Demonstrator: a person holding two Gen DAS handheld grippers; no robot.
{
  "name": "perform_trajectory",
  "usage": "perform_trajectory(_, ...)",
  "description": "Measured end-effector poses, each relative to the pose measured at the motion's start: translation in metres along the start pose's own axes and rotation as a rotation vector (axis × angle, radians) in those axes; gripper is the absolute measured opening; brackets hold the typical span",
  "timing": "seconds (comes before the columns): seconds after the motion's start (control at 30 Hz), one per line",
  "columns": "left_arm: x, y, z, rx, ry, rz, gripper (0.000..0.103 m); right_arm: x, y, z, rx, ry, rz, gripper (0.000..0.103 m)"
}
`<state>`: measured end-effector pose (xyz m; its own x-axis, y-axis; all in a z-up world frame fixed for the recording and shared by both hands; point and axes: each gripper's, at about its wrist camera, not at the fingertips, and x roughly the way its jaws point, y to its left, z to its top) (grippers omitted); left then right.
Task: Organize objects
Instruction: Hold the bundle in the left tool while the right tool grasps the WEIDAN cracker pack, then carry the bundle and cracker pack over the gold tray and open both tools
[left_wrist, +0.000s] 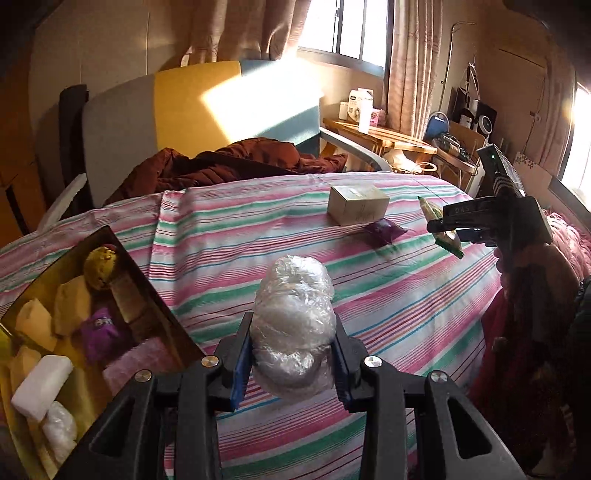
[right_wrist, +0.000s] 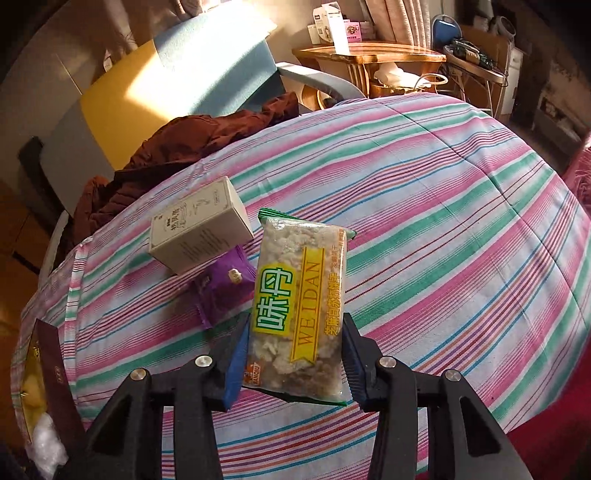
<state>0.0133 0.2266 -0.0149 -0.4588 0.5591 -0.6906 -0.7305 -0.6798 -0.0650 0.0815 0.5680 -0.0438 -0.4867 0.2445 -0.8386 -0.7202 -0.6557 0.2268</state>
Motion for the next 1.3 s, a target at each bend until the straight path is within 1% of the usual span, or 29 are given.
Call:
perform_trajectory(0.27,-0.029,0.037,-0.005,-0.079,-0.045,0.07,0.037,-0.013,0.008,-0.002,-0.034,-0.051,0.063,0.046)
perform_trajectory(0.4,-0.041,0.054,-0.009,-0.108,-0.062,0.105,0.037,-0.019,0.016,-0.005,-0.067,-0.074,0.075,0.046)
perform_trajectory(0.57,-0.048,0.074,-0.017,-0.152,-0.06,0.134,0.037,-0.028,0.023,-0.008,-0.096,-0.1,0.091,0.046)
perform_trajectory(0.77,-0.057,0.098,-0.03,-0.193,-0.054,0.162,0.037,-0.034,0.036,-0.014,-0.13,-0.092,0.102,0.046)
perform_trajectory(0.93,-0.063,0.118,-0.043,-0.247,-0.047,0.178,0.037,-0.051,0.06,-0.024,-0.173,-0.117,0.136,0.046)
perform_trajectory(1.1,-0.075,0.14,-0.054,-0.303,-0.056,0.204,0.037,-0.072,0.104,-0.038,-0.248,-0.147,0.23,0.046)
perform_trajectory(1.3,-0.09,0.166,-0.071,-0.374,-0.046,0.237,0.037,-0.082,0.17,-0.072,-0.364,-0.115,0.392,0.046)
